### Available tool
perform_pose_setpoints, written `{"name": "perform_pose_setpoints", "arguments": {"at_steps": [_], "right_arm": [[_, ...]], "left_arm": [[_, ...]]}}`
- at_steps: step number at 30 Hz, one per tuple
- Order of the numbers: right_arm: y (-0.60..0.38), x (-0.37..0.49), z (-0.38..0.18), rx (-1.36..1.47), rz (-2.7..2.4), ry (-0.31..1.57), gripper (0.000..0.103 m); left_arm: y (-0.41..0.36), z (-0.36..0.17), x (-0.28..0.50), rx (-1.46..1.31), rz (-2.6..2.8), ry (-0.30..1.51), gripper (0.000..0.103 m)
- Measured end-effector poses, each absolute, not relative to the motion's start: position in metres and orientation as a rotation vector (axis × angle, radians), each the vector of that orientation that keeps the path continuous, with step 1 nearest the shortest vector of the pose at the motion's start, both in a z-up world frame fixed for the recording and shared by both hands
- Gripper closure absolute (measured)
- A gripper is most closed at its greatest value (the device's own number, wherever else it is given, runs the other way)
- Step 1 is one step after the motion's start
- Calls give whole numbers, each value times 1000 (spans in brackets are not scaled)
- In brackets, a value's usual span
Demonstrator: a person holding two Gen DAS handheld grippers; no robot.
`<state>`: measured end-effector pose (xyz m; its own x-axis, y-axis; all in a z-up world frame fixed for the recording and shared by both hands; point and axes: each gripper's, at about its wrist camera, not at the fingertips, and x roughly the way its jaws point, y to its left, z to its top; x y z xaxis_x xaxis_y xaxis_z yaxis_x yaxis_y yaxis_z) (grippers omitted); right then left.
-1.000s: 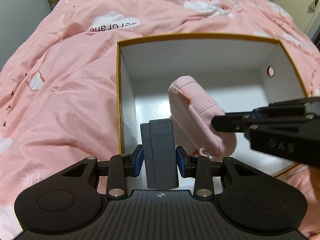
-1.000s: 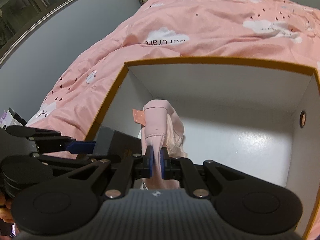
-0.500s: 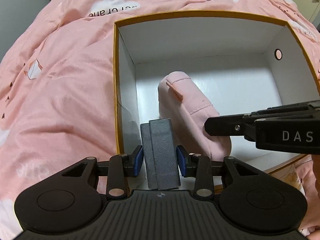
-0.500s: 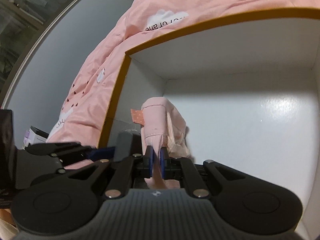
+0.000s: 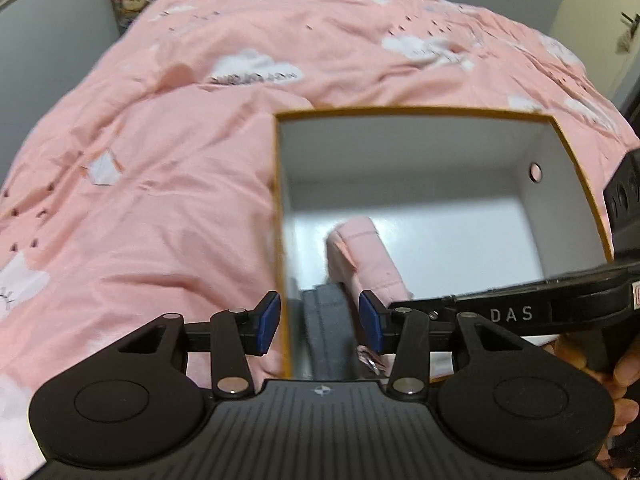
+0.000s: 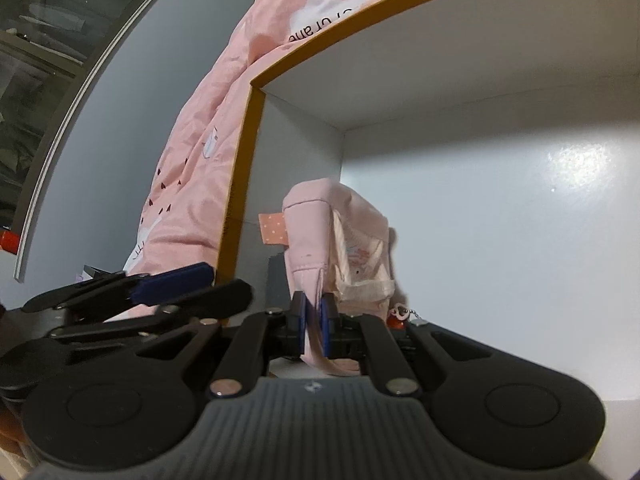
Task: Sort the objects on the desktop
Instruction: 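Carry the pink pouch into the box and lower it inside, then open the right gripper to release the pouch and withdraw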
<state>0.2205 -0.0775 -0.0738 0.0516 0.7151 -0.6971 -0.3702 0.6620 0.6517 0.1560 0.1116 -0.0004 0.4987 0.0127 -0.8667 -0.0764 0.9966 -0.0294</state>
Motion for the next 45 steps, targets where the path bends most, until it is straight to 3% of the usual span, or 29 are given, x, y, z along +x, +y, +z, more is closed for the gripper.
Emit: {"name": "perform_pose_setpoints", "arguments": {"at_steps": [9,14,17,22,32,45], "right_arm": [[-70,215,-92,347,822,1311,95],[-68,209,-80,280,817,1269,88],[-72,202,-67,219,803,1197,87],[-91,182,-39,180,827,1071,75],[-139,125,-5,118,853,875,71],[-231,78,-27,108,620,947,65]], "left_arm": [[134,-3,149,-164,101,1039,52],[132,3,138,-164,90,1009,52],[130,11,129,-167,86,977,52],[125,27,106,-183,69,922,52],[109,37,50,-154,60,886,52],[42,15,26,-151,-235,927,52]]}}
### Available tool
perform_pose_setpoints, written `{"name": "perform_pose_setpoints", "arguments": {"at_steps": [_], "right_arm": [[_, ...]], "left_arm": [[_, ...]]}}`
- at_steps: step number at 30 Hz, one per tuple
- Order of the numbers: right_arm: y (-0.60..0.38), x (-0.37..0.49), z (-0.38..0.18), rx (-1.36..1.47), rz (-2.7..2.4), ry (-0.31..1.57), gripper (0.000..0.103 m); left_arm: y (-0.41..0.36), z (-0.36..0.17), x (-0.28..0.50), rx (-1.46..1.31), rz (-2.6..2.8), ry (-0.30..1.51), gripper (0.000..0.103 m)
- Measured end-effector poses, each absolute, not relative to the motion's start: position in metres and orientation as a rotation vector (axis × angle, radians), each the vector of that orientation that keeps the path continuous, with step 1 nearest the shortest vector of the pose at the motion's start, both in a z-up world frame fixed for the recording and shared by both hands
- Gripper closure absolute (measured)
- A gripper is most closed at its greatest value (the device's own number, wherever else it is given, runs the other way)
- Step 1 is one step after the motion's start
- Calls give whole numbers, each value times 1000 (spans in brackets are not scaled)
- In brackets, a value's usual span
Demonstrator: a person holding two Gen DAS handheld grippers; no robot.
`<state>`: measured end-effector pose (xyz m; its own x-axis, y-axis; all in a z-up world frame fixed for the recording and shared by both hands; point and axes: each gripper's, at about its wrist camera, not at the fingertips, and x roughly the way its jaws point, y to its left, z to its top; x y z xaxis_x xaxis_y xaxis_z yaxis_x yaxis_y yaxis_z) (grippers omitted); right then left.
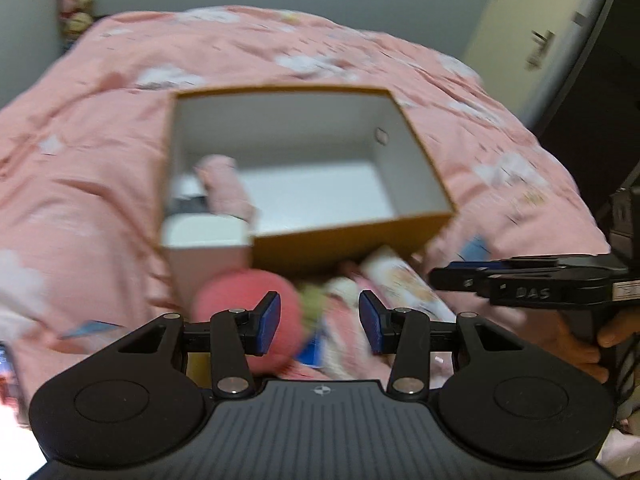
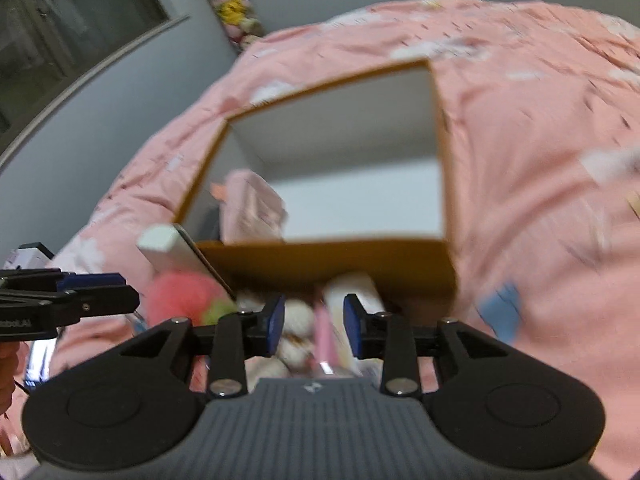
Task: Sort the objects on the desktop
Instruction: 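Open the right gripper to release the pouch and withdraw, then grasp the round compact mirror with the left gripper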
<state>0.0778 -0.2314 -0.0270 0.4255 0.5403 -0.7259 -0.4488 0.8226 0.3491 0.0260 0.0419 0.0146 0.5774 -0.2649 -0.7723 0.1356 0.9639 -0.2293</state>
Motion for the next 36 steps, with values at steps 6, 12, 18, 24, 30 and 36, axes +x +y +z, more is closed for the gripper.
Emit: {"name": "perform_pose_setpoints", "arguments": {"at_steps": [6,12,18,24,30,36], "right_arm": [[-251,58,-53,91,586,1034,63],[-257,56,-55,100,587,1034,60],[-264,62,-60,125,566,1056,62],[-267,67,-66,137,549,1075,62],[-263,66,-62,128,564,1062,63],[-251,62,-58,73,613,1046,71]], "left_arm": [[4,-15,35,-147,-368,994,52],[-24,-42,45,-58,-404,1046,48],[-35,-63,59,-72,-441,1092,47],[-36,-70,58,-100,-477,1115,69],[-29,-56,46,-116,-465,1058,81],[-2,-27,28,-168,-385,995,87]]}}
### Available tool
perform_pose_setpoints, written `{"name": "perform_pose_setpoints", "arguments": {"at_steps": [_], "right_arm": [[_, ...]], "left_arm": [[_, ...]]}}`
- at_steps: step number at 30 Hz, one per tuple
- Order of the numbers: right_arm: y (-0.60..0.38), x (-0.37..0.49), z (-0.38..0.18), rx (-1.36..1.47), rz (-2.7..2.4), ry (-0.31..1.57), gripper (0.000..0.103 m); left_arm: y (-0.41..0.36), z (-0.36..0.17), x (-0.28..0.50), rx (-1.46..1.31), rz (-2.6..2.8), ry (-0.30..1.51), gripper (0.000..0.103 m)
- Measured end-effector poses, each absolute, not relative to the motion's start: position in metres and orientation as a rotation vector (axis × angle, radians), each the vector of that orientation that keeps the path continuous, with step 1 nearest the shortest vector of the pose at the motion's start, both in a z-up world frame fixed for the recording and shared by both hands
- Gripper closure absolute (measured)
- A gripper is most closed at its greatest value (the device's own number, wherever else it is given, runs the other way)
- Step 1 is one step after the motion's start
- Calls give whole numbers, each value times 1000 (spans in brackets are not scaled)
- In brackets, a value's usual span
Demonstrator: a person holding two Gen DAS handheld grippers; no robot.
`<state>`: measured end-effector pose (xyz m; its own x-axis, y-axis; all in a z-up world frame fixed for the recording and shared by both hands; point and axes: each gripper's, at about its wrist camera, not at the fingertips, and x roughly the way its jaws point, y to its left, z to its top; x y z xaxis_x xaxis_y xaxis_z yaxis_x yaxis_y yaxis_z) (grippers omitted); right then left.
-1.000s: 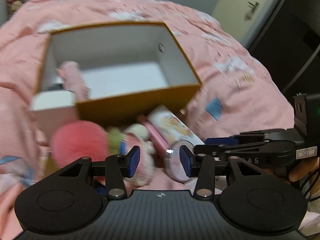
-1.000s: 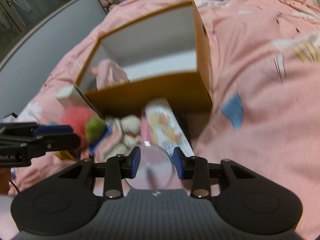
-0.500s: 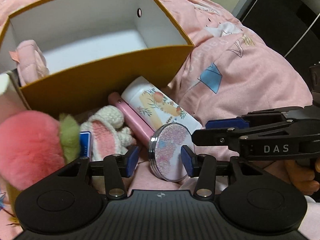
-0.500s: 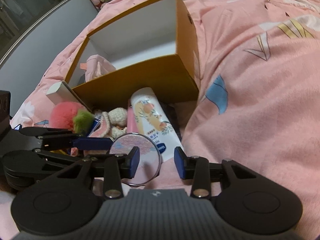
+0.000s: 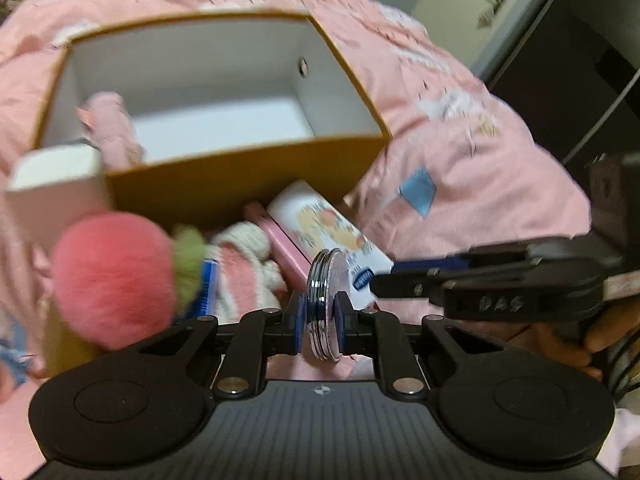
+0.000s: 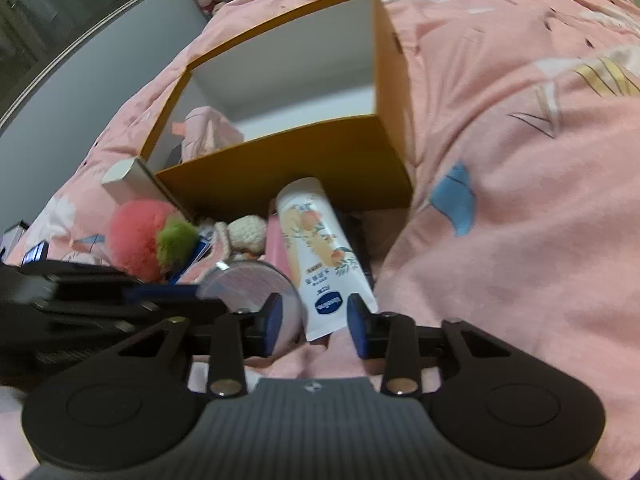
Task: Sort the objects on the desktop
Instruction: 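Grasp the round compact mirror with the left gripper, then lift the compact with the left gripper while the right gripper grasps the pink tube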
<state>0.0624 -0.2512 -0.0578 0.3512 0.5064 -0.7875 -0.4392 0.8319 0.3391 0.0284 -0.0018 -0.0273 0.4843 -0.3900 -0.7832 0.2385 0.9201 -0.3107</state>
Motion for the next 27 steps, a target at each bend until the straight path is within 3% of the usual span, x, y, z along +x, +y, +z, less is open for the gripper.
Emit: {"name": "perform_pose_setpoints", "arguments": {"at_steps": [6,15,27], "right_arm": [[-217,57,-57,-57,702,1030,76],[-168,55,-83,-312,673,991,71],[-171,56,-84,-317,614,966,82]], "left_arm": [[17,-6,27,-187,-273,962,88],[23,-12,27,-207,-268,967,88],[26,-13,24,-222,-267,957,88]]}}
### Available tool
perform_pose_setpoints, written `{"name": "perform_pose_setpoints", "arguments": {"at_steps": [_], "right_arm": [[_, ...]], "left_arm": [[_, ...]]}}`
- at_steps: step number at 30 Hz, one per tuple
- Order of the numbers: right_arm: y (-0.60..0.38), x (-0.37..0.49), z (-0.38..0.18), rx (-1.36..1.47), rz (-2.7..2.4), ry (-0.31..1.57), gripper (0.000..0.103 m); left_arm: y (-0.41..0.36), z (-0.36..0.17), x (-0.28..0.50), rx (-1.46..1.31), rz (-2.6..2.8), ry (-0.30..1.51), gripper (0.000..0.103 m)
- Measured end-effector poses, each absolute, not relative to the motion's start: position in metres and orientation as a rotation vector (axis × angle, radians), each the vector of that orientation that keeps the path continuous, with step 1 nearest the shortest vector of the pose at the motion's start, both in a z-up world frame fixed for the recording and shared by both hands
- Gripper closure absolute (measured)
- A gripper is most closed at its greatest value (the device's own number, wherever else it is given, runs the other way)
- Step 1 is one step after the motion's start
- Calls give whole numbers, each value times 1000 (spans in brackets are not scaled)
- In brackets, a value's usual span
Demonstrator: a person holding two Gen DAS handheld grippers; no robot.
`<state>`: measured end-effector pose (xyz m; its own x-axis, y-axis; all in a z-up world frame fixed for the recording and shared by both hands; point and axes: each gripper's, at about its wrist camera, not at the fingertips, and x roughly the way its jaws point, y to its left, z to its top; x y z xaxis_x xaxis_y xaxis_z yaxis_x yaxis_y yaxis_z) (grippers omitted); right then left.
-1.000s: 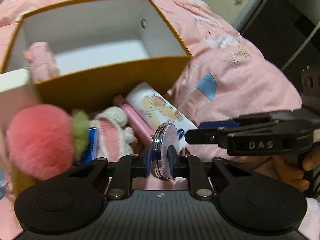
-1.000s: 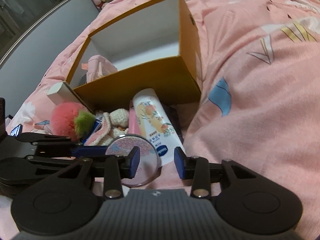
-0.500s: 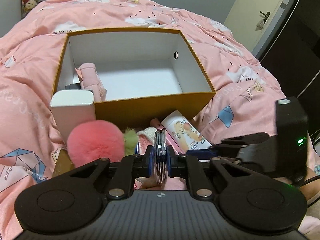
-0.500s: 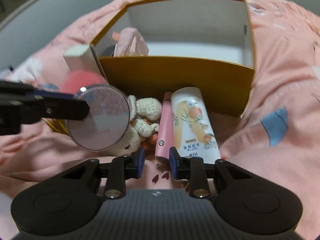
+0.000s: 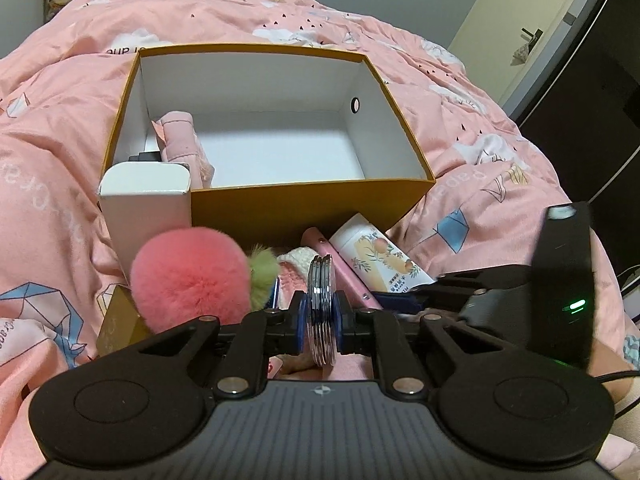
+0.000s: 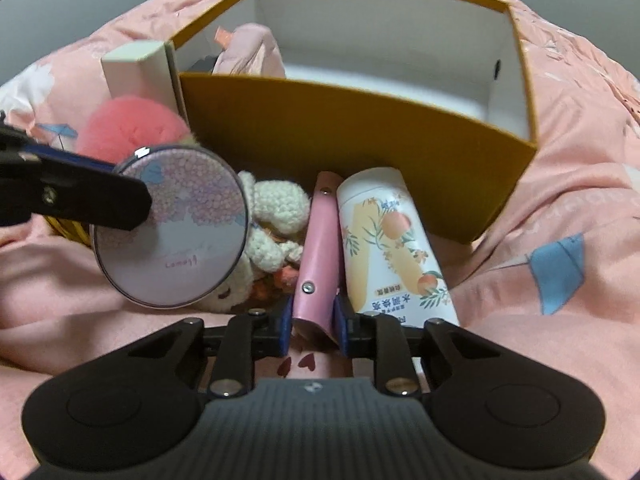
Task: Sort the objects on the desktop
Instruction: 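Lift the compact with the left gripper while the right gripper grasps the pink tube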
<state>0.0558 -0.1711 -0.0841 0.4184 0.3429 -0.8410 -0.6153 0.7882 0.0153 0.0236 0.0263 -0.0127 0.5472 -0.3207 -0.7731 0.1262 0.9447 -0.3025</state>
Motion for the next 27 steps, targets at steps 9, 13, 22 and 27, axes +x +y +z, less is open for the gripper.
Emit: {"name": "perform_pose_setpoints", "arguments": {"at_steps": [9,13,22,27], "right_arm": [[-216,57,-19,-101,663,926,86],[-239,60,-2,31,729,1008,86],[-225,53,-26,-42,658,1032,79],[-223,52,-42,-96,597,1012,68]], "left_arm": [[23,-7,21,-199,-268,943,88],[19,-4,18,-184,-291,938,88],[15,-16,20,-176,-304,982,88],[14,-28,24,-188,-309,1029,88]]}}
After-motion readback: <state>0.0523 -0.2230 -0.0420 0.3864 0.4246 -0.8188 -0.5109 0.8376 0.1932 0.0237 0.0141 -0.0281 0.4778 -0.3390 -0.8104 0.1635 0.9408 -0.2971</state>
